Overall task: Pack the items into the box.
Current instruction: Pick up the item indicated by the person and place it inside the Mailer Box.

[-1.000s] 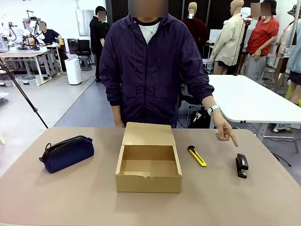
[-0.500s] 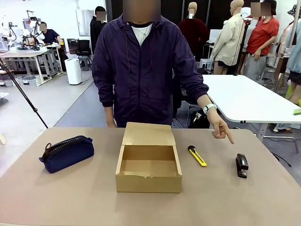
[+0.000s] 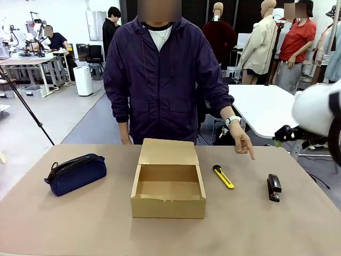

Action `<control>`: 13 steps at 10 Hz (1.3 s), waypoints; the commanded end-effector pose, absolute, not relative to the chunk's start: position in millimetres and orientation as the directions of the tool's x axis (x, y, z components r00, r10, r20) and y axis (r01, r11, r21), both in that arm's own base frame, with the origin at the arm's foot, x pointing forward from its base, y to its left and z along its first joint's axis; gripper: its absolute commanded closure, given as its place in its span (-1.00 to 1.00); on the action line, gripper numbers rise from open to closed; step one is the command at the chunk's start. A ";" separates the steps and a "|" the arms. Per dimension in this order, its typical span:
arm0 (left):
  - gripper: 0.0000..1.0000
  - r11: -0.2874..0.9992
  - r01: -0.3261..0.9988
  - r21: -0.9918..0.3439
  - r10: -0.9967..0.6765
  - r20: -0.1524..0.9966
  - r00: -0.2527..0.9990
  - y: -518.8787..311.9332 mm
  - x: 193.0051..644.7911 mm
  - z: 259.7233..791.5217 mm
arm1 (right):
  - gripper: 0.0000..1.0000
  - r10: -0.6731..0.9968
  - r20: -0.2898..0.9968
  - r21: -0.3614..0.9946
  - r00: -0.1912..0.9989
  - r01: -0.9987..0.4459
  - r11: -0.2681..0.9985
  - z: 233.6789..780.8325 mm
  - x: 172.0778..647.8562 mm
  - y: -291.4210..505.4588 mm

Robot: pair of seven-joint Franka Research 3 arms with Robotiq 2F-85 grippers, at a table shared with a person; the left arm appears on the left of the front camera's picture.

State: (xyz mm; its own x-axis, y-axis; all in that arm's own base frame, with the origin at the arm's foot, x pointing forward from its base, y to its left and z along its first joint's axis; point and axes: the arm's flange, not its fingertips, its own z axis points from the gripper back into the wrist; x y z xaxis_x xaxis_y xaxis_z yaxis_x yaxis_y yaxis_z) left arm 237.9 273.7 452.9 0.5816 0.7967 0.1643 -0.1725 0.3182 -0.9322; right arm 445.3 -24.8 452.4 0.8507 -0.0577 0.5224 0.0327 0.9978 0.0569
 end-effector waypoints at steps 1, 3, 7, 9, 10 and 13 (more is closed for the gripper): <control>-1.00 0.309 -0.167 -0.936 0.798 0.160 0.581 274.5 236.6 454.6 | -1.00 -0.068 0.560 -0.025 0.825 0.099 0.995 456.9 442.1 -23.7; -1.00 0.309 -0.167 -0.936 0.798 0.160 0.581 274.5 236.6 454.6 | -1.00 -0.058 0.522 0.057 0.851 0.033 0.998 452.4 445.3 -24.8; -1.00 0.309 -0.167 -0.936 0.798 0.160 0.581 274.5 236.6 454.6 | -1.00 0.005 0.392 -0.107 0.920 0.040 0.993 412.1 481.7 -12.1; -1.00 0.309 -0.167 -0.936 0.798 0.160 0.581 274.5 236.6 454.6 | -1.00 -0.050 0.297 -0.147 0.954 0.098 0.984 370.4 503.1 -9.7; -1.00 0.309 -0.167 -0.936 0.798 0.160 0.581 274.5 236.6 454.6 | -1.00 -0.018 0.289 -0.202 0.957 0.079 0.976 353.0 511.1 -8.7; -1.00 0.309 -0.167 -0.936 0.798 0.160 0.581 274.5 236.6 454.6 | -1.00 0.110 0.203 -0.121 0.973 -0.087 0.989 321.5 524.3 0.8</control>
State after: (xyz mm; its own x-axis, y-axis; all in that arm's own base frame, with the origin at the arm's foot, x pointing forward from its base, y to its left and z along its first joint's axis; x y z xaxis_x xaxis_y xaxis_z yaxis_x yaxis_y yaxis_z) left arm 237.3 274.2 452.9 0.5801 0.7979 0.1641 -0.1734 0.3178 -0.9322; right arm 514.1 3.4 314.5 0.9707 0.0852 0.2247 -0.0522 0.9875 -0.1487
